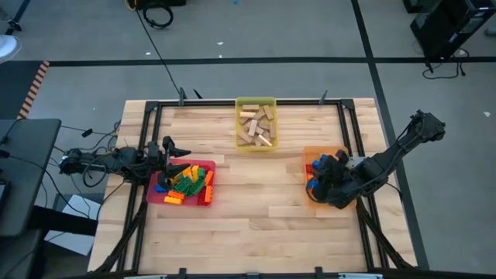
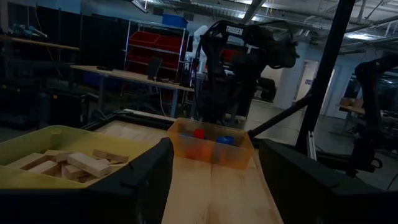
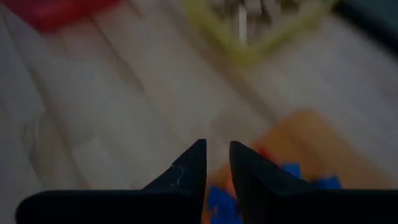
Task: Sort blocks by size
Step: Return to Home Position
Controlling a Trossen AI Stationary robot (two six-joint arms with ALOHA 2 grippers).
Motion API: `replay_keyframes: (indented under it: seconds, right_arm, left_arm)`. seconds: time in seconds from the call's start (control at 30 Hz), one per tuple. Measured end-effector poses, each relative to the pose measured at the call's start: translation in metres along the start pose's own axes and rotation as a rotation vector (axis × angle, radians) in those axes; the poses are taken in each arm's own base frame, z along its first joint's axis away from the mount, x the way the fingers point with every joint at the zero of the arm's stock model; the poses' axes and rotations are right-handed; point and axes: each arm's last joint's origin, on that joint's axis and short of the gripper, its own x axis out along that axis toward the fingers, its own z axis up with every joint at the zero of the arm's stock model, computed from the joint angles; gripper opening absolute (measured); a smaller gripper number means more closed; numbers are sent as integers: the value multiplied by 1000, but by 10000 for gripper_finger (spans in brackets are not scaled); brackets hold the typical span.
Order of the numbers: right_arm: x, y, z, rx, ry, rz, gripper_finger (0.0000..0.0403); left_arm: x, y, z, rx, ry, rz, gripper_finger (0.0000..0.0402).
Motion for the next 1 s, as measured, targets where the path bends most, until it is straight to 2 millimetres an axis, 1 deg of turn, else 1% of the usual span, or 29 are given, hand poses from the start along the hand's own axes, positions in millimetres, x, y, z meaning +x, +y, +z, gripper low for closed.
replay_keyframes:
  seconds: [0.07, 0.17, 0.33, 0.37, 0.43, 0.5, 0.57, 0.77, 0.87, 1.0]
  right_arm:
    - [2, 3, 6, -30, -73, 1, 81]
    - [5, 7, 14, -105, -129, 13, 66]
    - [10, 14, 28, -251, -199, 64, 15]
    - [12, 17, 30, -277, -217, 89, 11]
    - [20, 20, 33, -318, -255, 146, 12]
    - [32, 22, 36, -324, -298, 217, 20]
    - [45, 21, 35, -331, -335, 279, 23]
    - [78, 12, 27, -334, -432, 524, 8]
    - [91, 2, 19, -309, -442, 540, 14]
    - [95, -15, 10, -288, -445, 518, 11]
  left_arm:
    - [0, 0, 0, 0, 0, 0, 245]
    - [0, 0, 0, 0, 0, 0, 245]
    - [0, 0, 0, 0, 0, 0, 245]
    - [0, 0, 0, 0, 0, 0, 245]
    - [0, 0, 0, 0, 0, 0, 245]
    - [0, 0, 0, 0, 0, 0, 245]
    - [0, 0, 0, 0, 0, 0, 245]
    - [0, 0, 0, 0, 0, 0, 245]
    - [0, 0, 0, 0, 0, 0, 245]
    - [0, 0, 0, 0, 0, 0, 245]
